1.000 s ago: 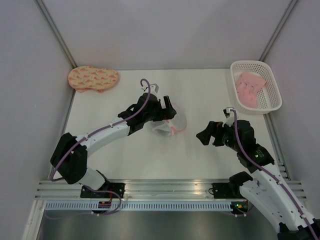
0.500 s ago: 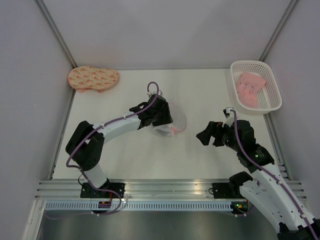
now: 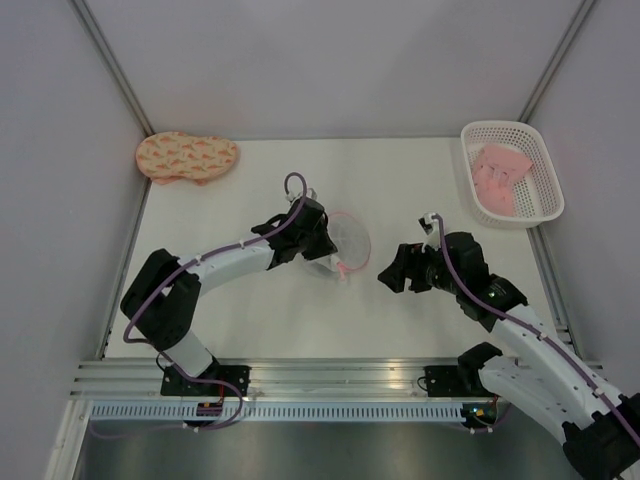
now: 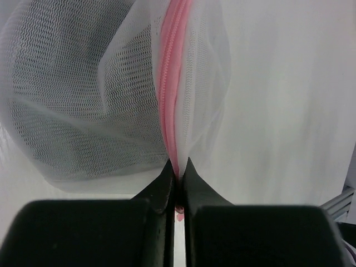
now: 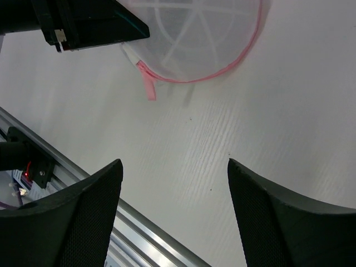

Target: Unzip the laundry bag and remove the bra

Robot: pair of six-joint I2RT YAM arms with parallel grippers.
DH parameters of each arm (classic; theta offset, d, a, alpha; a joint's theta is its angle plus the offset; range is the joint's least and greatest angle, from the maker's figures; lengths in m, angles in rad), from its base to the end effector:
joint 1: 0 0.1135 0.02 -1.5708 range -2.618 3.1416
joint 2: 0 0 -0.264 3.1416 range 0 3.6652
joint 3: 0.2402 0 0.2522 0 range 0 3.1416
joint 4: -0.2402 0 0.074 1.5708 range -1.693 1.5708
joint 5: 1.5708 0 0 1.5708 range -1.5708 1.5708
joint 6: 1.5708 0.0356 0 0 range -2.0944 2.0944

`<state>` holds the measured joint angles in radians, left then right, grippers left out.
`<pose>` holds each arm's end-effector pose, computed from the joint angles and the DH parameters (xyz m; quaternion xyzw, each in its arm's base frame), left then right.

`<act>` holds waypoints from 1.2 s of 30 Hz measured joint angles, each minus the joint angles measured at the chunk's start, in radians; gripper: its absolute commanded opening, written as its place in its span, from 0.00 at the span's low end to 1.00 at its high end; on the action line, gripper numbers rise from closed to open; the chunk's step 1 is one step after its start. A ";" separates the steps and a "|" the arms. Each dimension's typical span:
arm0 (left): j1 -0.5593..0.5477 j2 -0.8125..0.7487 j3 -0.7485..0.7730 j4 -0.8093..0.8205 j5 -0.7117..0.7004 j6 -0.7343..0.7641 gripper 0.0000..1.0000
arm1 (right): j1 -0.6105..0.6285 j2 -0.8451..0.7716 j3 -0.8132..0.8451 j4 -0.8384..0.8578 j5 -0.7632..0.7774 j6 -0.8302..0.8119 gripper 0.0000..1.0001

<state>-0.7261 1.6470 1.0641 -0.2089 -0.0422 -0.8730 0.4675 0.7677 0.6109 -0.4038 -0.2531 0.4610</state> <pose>0.2662 -0.2343 0.2140 -0.0759 0.9218 -0.2586 0.2786 0.1506 0.0860 0.2602 -0.0639 0.8679 0.3137 0.3798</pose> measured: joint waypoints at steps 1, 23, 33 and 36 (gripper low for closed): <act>0.000 -0.013 -0.019 0.011 0.002 -0.010 0.02 | 0.017 0.022 0.001 0.007 0.002 -0.002 0.79; 0.037 -0.208 -0.430 0.495 0.188 -0.356 0.02 | 0.129 0.290 0.000 0.369 -0.152 0.093 0.58; 0.047 -0.218 -0.438 0.534 0.210 -0.402 0.02 | 0.133 0.378 -0.080 0.514 -0.226 0.177 0.59; 0.048 -0.225 -0.438 0.534 0.212 -0.406 0.02 | 0.133 0.394 -0.089 0.537 -0.232 0.189 0.58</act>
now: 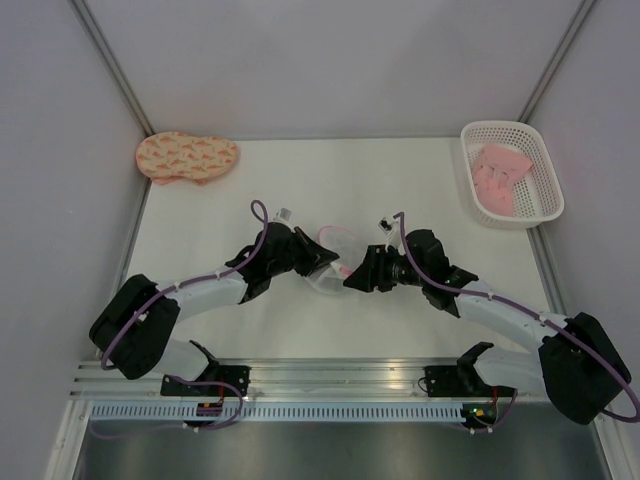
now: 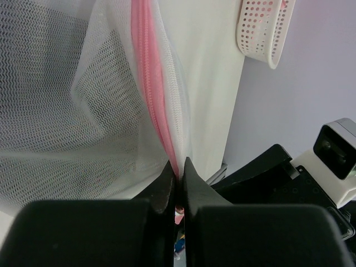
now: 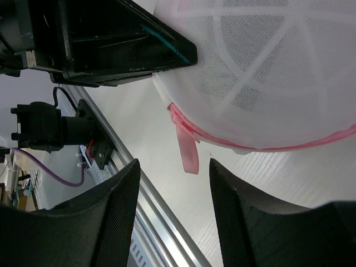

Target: Unzip the laundry bag and remove the bra

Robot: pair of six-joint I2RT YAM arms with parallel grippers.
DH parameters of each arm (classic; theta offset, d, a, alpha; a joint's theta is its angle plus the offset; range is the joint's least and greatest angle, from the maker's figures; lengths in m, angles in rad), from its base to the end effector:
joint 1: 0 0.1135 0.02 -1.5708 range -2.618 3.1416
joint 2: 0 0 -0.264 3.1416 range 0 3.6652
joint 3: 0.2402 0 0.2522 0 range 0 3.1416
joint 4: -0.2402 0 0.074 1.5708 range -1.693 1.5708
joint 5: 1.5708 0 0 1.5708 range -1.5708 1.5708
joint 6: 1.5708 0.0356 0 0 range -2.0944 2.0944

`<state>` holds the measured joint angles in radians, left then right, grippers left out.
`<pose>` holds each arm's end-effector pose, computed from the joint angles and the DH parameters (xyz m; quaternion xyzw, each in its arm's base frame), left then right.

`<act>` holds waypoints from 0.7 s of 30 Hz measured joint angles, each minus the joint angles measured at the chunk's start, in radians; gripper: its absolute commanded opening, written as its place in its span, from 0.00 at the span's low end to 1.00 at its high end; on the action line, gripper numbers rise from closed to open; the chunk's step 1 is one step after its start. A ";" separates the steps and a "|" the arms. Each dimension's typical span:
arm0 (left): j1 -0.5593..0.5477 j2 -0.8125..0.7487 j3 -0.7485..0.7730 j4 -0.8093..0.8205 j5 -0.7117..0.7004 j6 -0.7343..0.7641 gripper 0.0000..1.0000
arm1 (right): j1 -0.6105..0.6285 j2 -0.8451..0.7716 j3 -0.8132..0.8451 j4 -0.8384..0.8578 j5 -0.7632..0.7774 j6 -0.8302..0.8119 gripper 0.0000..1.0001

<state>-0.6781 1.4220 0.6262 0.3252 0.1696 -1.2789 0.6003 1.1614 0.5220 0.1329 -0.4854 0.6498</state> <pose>0.2239 -0.1881 0.1921 -0.2090 0.8245 -0.4725 0.2309 0.1883 0.1490 0.2065 -0.1012 0.8392 0.4561 0.2782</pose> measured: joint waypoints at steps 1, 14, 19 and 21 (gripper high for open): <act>0.000 -0.002 0.000 0.000 0.000 -0.002 0.02 | 0.000 0.004 -0.001 0.005 -0.001 0.002 0.59; 0.003 -0.009 0.000 -0.001 0.025 -0.011 0.02 | 0.000 0.105 0.012 0.051 -0.005 -0.002 0.57; 0.003 -0.010 0.000 -0.017 0.026 -0.007 0.02 | 0.000 0.106 0.029 0.055 -0.006 -0.011 0.57; 0.003 -0.010 0.003 -0.032 0.027 -0.002 0.02 | 0.000 0.106 0.036 0.054 -0.006 -0.016 0.57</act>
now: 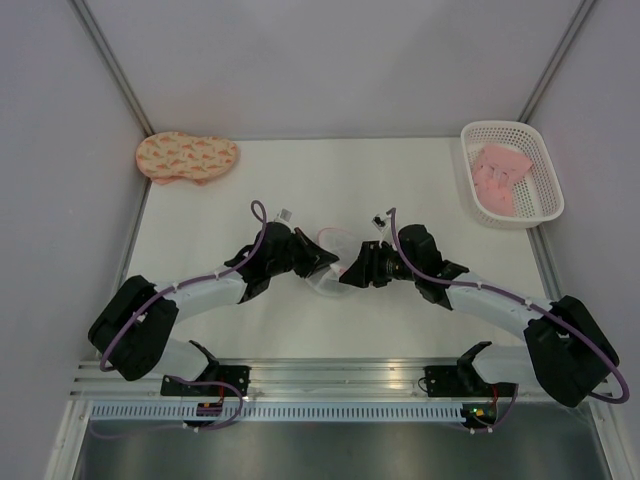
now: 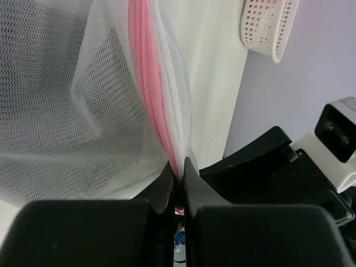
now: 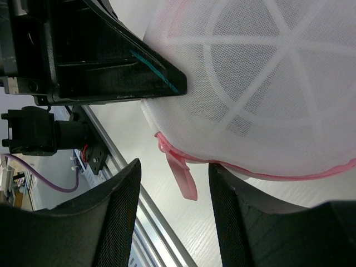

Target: Unzip the laundry bag and remove the bra

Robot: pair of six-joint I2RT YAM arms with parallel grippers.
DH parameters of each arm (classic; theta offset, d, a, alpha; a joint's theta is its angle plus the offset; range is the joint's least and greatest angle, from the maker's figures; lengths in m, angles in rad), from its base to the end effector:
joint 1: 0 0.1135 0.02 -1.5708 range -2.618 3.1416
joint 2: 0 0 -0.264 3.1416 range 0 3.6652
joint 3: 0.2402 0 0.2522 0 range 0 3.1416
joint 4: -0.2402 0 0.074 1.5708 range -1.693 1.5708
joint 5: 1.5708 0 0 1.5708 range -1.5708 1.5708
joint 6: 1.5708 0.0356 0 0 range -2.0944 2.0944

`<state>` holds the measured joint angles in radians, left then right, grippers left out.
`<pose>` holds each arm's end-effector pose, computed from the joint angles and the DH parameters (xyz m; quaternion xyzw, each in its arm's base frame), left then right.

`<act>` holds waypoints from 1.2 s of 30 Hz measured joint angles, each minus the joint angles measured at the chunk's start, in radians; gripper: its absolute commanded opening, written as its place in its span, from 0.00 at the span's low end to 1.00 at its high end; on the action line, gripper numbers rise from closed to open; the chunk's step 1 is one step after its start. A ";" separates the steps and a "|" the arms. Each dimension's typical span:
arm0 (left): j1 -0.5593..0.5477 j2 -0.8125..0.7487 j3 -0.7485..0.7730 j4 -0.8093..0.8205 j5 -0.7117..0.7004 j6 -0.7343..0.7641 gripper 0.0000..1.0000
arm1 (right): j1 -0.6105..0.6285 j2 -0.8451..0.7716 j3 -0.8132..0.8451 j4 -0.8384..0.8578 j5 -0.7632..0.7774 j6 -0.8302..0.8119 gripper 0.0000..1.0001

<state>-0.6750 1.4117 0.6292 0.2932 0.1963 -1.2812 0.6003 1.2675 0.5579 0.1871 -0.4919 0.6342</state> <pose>0.2223 -0.1868 0.1928 -0.2065 0.8294 -0.4719 0.2165 0.2029 0.1593 0.1988 -0.1076 0.8416 0.4528 0.2738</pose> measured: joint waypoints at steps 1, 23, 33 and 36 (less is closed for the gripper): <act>0.001 0.000 0.002 -0.005 0.001 0.003 0.02 | 0.000 0.000 0.004 0.000 0.000 -0.003 0.57; 0.006 0.020 0.040 -0.069 0.033 0.068 0.02 | 0.005 0.013 0.044 -0.039 -0.010 -0.041 0.27; 0.006 0.021 0.040 -0.078 0.045 0.093 0.02 | 0.013 0.013 0.066 -0.081 -0.011 -0.087 0.42; 0.006 0.022 0.040 -0.079 0.050 0.100 0.02 | 0.013 0.013 0.077 -0.113 0.003 -0.107 0.42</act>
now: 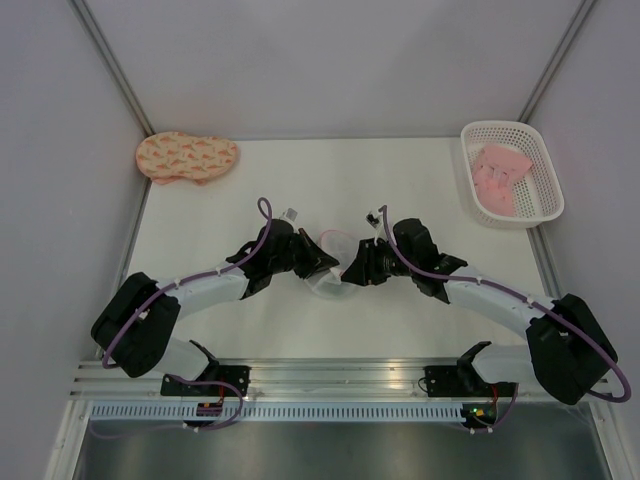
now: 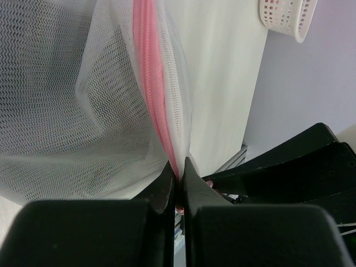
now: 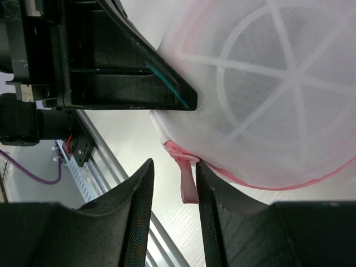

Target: Unzip the laundry bag and remove the bra

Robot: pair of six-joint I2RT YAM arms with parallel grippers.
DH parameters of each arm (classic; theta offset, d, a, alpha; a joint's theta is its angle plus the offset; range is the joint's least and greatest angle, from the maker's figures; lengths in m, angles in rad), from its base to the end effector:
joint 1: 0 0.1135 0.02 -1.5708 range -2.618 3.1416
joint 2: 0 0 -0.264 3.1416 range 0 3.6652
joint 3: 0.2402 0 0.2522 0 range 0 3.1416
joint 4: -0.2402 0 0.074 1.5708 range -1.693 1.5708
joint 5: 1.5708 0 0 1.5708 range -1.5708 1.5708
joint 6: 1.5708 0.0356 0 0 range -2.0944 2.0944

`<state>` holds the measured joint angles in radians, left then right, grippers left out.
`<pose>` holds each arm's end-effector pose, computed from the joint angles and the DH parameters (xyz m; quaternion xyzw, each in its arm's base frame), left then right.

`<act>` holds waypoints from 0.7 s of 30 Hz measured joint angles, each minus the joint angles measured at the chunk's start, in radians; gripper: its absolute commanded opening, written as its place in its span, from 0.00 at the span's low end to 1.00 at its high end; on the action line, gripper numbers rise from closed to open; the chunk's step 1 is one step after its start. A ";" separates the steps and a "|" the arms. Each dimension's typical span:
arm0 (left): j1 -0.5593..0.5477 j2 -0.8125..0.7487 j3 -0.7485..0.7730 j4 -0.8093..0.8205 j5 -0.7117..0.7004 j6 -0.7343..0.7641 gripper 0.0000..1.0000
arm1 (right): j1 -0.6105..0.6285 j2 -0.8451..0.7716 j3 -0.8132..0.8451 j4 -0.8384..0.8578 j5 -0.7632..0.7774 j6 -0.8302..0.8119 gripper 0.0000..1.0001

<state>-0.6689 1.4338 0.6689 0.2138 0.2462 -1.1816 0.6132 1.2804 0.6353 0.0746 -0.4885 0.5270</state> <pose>0.2258 -0.1895 0.1919 -0.1617 0.8531 -0.4514 0.2058 0.2071 0.1661 0.2102 -0.1525 0.8457 0.4298 0.2772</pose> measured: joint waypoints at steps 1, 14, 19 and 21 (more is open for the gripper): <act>0.000 0.000 0.000 0.000 0.000 0.002 0.02 | 0.000 0.000 0.006 -0.013 0.010 -0.007 0.42; -0.001 0.000 0.000 -0.004 0.027 0.008 0.02 | 0.000 -0.023 0.021 -0.066 0.071 -0.050 0.40; -0.001 0.000 0.000 -0.004 0.027 0.008 0.02 | 0.000 -0.015 0.021 -0.059 0.059 -0.045 0.39; -0.001 0.000 0.000 -0.004 0.027 0.008 0.02 | 0.002 -0.014 0.021 -0.058 0.054 -0.042 0.40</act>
<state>-0.6697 1.4342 0.6689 0.2096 0.2733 -1.1732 0.6155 1.2663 0.6563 0.0166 -0.4347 0.4847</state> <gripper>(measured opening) 0.044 0.396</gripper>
